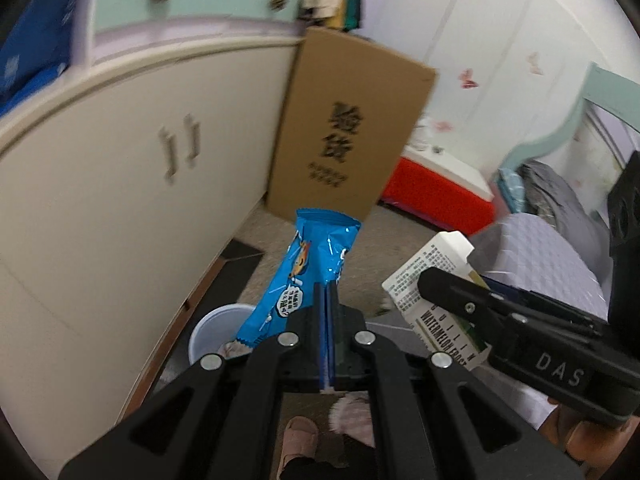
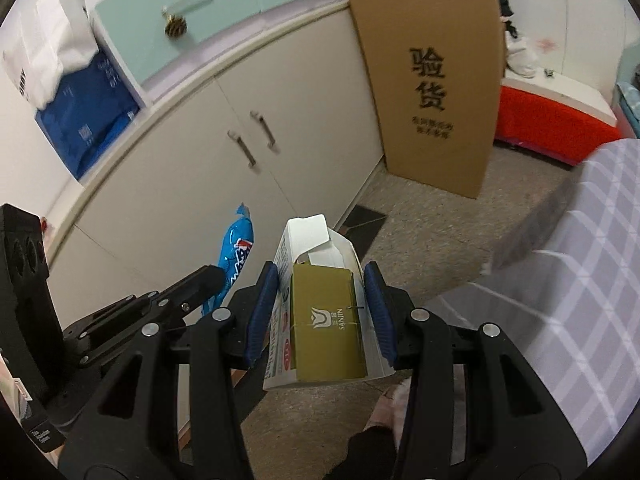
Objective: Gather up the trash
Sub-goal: 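Carry the blue bag and white-green carton over the wastebasket with both grippers, then open the left gripper to drop the bag while the right releases the carton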
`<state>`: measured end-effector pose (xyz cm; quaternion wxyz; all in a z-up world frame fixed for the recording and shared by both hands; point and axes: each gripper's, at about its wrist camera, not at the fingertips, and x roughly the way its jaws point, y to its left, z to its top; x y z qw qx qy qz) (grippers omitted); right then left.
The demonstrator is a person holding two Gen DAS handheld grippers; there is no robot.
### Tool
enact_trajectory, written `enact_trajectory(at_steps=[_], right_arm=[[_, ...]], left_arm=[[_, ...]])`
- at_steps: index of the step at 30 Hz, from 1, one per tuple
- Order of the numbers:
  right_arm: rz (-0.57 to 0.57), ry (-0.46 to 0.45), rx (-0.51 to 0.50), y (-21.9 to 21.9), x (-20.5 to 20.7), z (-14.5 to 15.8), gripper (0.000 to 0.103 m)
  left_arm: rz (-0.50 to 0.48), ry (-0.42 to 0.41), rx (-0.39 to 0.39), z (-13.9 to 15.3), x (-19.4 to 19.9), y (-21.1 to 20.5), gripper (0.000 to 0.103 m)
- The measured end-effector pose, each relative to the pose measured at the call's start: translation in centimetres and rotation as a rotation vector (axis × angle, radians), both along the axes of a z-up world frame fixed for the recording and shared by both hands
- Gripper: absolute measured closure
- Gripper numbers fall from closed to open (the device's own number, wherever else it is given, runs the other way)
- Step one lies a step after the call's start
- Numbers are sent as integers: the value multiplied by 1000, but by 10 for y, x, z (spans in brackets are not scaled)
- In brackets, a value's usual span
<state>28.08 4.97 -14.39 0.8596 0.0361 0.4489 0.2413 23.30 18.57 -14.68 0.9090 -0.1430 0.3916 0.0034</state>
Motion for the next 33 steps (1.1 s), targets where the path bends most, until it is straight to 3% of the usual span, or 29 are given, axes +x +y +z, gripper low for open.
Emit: enact_trajectory(at_steps=[8, 12, 15, 16, 33], right_arm=[[-31, 36, -36, 28, 19, -52, 59], [-54, 50, -48, 27, 29, -67, 59], [-62, 61, -42, 26, 33, -74, 59], [-62, 62, -47, 26, 33, -75, 59], [-21, 80, -38, 47, 31, -83, 59]], left_arm=[[48, 107, -27, -59, 34, 38, 102], [55, 145, -56, -79, 50, 47, 96], [98, 165, -52, -89, 56, 53, 59], [111, 162, -44, -92, 55, 56, 54], [150, 159, -29, -97, 45, 69, 49]])
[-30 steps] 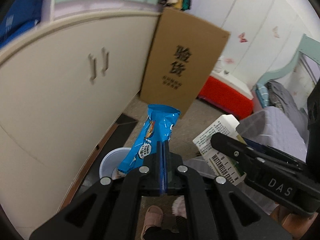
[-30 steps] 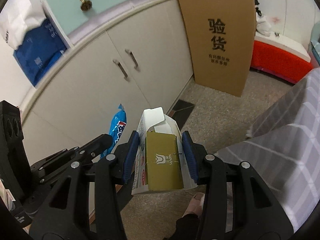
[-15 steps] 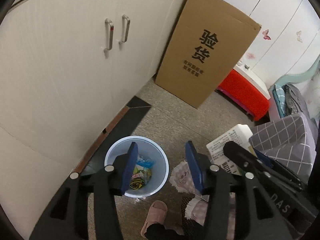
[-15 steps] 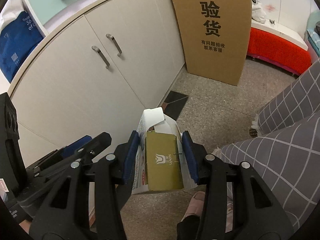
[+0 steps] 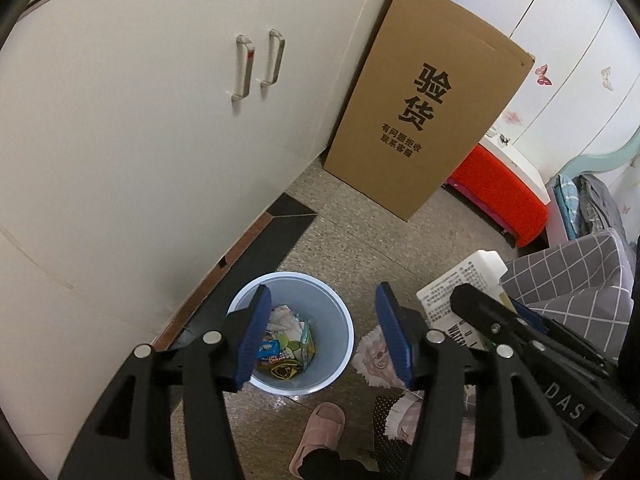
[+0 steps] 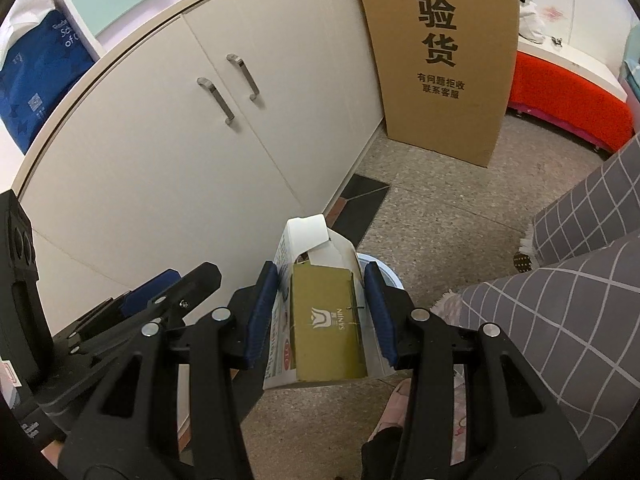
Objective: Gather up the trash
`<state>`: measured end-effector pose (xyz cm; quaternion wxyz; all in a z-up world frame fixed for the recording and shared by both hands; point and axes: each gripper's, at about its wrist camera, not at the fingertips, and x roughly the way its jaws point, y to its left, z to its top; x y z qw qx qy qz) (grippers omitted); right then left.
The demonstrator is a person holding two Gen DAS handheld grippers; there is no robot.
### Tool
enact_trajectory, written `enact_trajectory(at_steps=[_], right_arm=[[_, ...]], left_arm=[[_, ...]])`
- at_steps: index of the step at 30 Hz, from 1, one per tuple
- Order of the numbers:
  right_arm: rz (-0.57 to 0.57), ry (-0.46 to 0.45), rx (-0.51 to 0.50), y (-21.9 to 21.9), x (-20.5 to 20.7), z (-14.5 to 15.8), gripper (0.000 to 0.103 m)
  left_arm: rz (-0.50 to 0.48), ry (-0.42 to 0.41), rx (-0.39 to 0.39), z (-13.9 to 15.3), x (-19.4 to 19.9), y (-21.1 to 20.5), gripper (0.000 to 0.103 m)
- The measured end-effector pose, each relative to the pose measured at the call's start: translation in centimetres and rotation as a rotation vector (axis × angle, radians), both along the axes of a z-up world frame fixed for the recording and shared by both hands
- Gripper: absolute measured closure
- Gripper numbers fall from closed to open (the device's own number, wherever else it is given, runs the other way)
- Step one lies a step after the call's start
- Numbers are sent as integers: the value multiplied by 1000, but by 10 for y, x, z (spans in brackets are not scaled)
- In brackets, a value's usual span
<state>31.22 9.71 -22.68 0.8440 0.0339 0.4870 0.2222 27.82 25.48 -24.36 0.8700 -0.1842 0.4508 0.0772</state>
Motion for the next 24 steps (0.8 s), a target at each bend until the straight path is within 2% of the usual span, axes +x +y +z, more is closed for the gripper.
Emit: enact_trajectory(at_steps=[9, 14, 16, 24], right_arm=[[22, -16, 24, 14, 1, 0, 58], [30, -11, 72, 19, 9, -6, 55], [28, -18, 86, 19, 11, -7, 37], [-9, -78, 17, 8, 1, 7, 35]], left_arm=[[53, -4, 36, 2, -9, 18, 40], [100, 0, 57, 2, -14, 31, 34], [110, 13, 52, 1, -15, 36, 34], [117, 18, 67, 5, -18, 36, 30]])
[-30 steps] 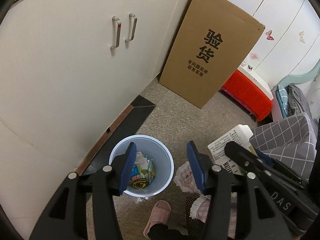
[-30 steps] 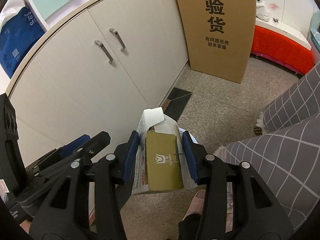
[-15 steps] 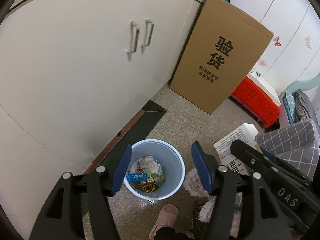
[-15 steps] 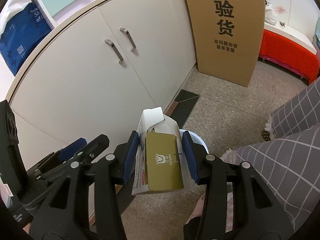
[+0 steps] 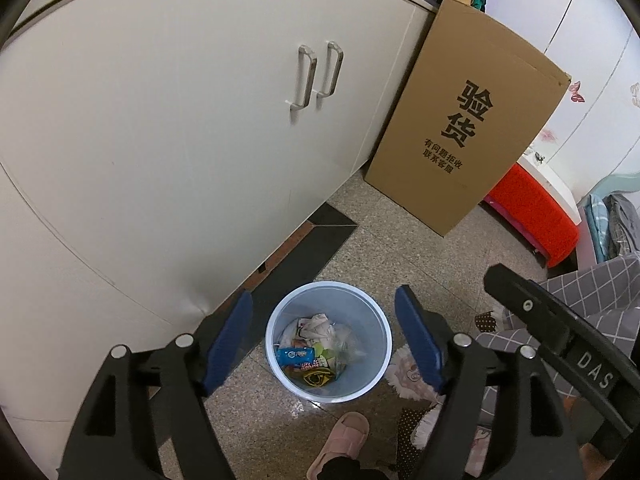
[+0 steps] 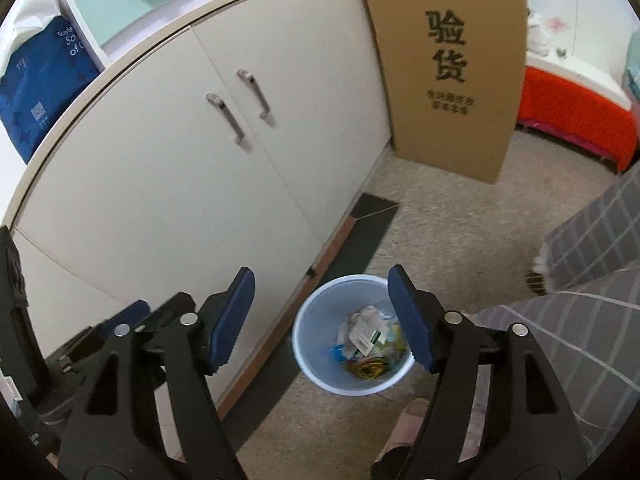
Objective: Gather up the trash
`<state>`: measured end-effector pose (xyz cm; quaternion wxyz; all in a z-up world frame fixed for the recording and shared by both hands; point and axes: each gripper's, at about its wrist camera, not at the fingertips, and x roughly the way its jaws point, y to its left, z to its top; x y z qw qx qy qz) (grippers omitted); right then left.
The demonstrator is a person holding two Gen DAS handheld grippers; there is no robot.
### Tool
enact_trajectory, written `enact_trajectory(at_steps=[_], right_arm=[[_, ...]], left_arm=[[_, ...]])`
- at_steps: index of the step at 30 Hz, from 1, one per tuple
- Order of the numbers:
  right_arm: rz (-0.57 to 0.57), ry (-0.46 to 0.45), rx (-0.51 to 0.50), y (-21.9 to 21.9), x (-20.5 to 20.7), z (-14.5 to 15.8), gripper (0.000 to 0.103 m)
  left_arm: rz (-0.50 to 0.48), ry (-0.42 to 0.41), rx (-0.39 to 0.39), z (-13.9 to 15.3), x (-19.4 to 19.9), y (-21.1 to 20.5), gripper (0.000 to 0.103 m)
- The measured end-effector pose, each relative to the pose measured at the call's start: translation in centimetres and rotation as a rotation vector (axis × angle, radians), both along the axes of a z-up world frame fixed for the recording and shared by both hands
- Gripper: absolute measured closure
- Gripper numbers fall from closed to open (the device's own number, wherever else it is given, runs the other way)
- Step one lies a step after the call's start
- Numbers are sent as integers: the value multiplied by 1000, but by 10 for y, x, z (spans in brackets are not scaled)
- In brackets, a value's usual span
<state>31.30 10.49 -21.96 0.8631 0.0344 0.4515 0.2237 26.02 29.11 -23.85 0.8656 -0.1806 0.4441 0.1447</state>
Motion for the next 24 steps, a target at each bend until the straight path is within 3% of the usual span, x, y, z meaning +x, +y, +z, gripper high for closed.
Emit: enact_trajectory(at_steps=[6, 10, 24], right_arm=[[-36, -70, -41, -25, -24, 37, 29], [-76, -132, -41, -53, -50, 74, 26], [-249, -410, -40, -182, -196, 194, 13]], left_arm=[[-23, -33, 27, 25, -9, -17, 27], [-68, -87, 73, 58, -22, -41, 25], [-244, -392, 264, 195, -130, -162, 15]])
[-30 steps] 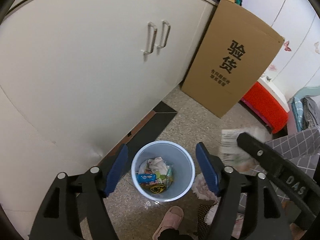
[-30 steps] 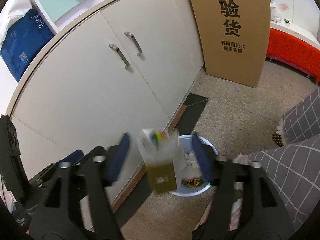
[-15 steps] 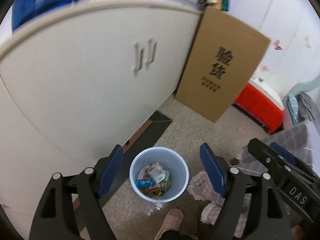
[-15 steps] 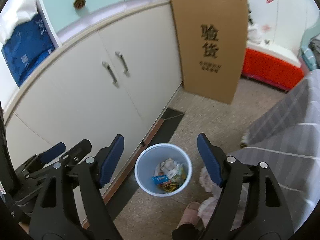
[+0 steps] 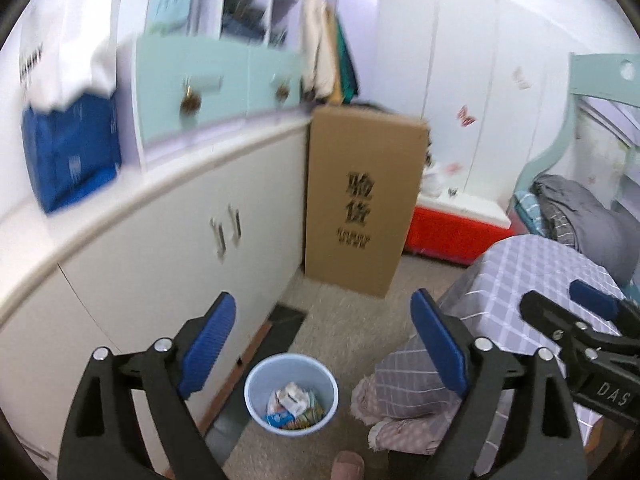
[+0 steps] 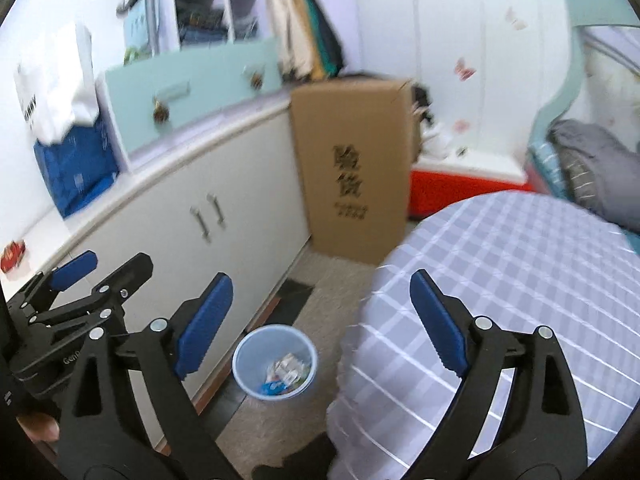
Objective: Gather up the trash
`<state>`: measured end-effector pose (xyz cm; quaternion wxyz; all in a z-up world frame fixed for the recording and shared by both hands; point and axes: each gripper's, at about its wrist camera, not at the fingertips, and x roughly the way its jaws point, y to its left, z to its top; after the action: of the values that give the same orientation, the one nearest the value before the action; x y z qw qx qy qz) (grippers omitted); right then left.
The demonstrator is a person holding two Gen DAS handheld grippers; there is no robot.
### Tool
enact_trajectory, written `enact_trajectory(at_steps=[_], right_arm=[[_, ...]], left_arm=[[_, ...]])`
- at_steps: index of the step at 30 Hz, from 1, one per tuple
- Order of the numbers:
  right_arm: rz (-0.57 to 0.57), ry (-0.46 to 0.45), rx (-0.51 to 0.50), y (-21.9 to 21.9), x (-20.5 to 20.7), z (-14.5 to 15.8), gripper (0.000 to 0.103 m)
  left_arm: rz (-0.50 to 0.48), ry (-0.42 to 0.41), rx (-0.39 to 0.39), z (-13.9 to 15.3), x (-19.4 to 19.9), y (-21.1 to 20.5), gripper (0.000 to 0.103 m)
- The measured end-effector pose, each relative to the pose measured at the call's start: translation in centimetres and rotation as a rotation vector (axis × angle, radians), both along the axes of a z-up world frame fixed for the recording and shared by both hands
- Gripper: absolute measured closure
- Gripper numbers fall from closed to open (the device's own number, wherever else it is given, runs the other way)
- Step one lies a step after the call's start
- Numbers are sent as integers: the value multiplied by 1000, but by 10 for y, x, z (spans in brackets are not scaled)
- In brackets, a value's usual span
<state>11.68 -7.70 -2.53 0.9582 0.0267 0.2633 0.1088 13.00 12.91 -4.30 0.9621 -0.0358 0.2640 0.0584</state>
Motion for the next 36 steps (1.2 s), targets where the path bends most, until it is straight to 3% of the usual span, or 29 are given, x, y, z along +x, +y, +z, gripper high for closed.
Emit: enact_trajectory(at_steps=[9, 18, 36], right_arm=[[-98, -162, -2, -52, -92, 37, 12], [-171, -262, -19, -71, -148, 45, 11], [-168, -277, 9, -82, -175, 38, 10]], left_arm=[[-142, -141, 31, 51, -77, -68, 11], [-197, -232, 33, 69, -128, -98, 9], [-225, -287, 85, 72, -159, -121, 9]])
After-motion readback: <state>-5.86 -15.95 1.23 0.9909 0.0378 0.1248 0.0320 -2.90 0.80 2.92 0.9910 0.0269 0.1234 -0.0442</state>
